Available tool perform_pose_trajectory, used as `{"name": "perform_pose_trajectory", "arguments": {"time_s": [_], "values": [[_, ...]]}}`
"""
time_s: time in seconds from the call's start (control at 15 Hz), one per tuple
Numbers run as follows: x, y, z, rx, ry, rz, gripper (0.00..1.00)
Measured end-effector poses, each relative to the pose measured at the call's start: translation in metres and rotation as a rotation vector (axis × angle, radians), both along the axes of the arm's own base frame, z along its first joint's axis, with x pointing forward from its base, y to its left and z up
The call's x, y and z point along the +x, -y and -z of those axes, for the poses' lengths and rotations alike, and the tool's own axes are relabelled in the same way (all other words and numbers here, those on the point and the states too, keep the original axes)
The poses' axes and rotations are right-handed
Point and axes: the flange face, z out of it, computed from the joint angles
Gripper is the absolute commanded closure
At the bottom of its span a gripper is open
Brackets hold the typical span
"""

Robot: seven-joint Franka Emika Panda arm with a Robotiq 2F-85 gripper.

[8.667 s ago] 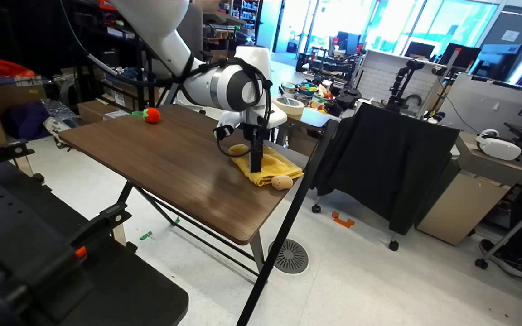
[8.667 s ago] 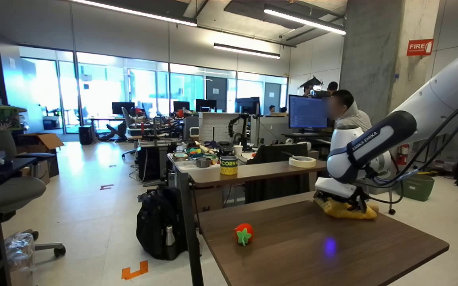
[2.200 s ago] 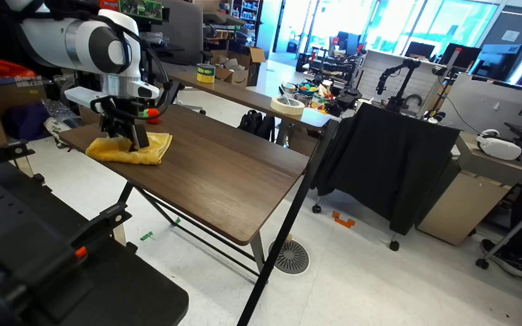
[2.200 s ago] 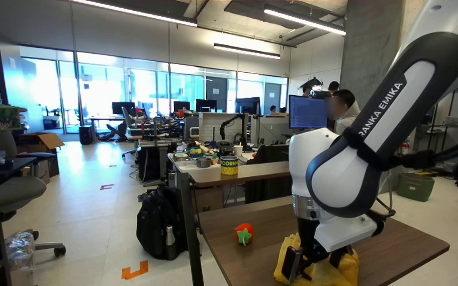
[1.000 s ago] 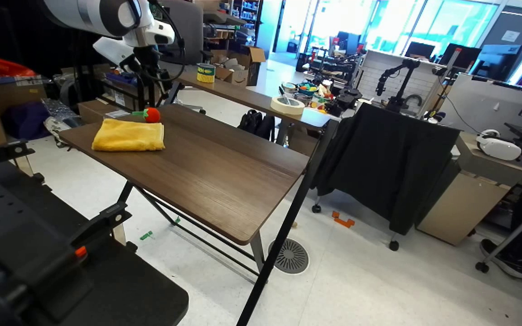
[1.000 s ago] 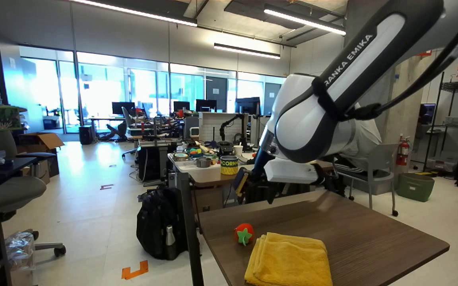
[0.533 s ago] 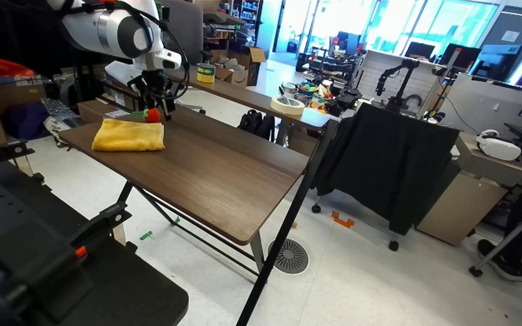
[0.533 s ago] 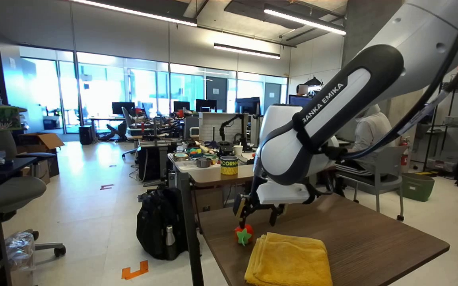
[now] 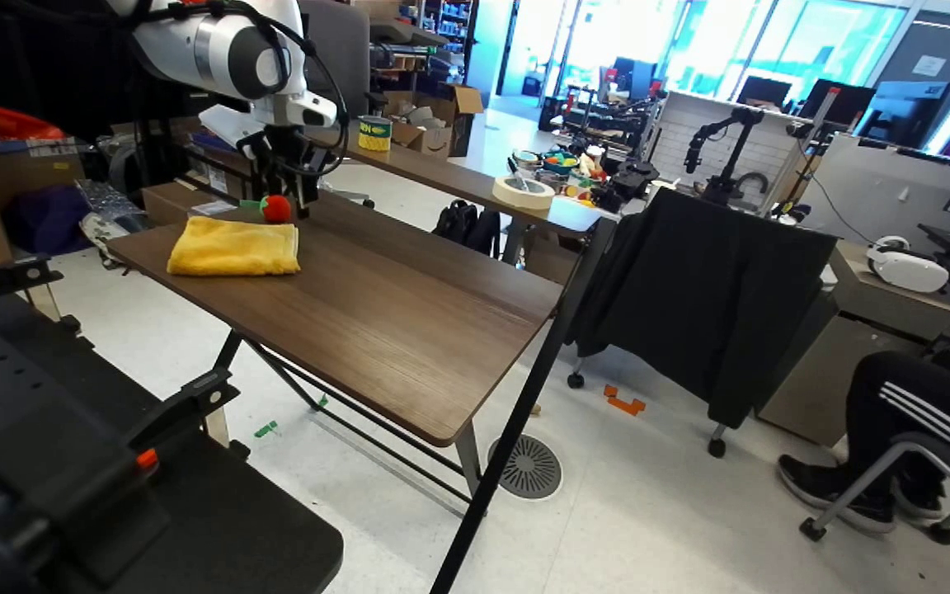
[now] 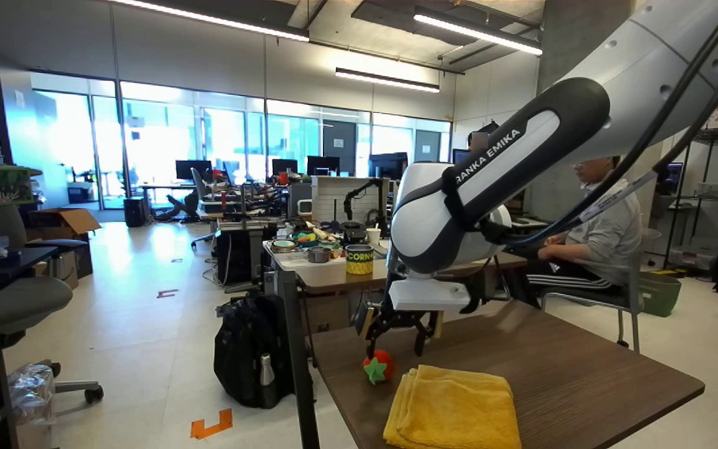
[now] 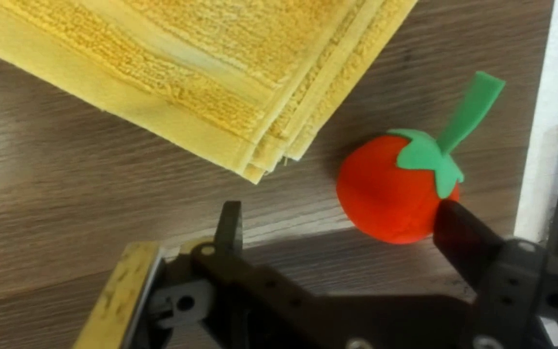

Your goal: Wipe the table with the orange towel

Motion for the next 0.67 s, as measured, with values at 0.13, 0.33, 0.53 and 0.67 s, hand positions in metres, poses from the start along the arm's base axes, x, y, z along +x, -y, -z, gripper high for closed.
{"name": "perform_pose_trajectory", "arguments": {"time_s": [0.13,0.33,0.53,0.67], "values": [[0.003,-0.001,0.001,0.011,-0.017,0.006,0.00],[0.006,0.005,0.009,0.021,-0.056,0.026,0.00],[0.011,0.018,0.024,0.037,-0.103,0.058,0.37],[0.014,0.029,0.033,0.043,-0.139,0.078,0.56]]}}
